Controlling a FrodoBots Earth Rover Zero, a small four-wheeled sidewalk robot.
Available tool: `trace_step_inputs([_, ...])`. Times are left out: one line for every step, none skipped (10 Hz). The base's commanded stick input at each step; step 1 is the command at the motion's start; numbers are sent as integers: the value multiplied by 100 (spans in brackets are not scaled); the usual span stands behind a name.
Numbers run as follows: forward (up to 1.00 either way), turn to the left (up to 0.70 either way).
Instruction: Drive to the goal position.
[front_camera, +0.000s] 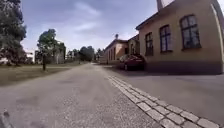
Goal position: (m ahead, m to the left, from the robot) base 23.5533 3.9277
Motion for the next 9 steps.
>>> trace_step_inputs([85, -11])
trace_step_inputs([85, -34])
trace_step_inputs([85, -26])
trace_step_inputs([85, -11])
trace_step_inputs([85, -5])
trace_step_inputs([85, 0])
trace_step_inputs([85, 0])
trace_step_inputs([85, 0])
trace_step_inputs([85, 0])
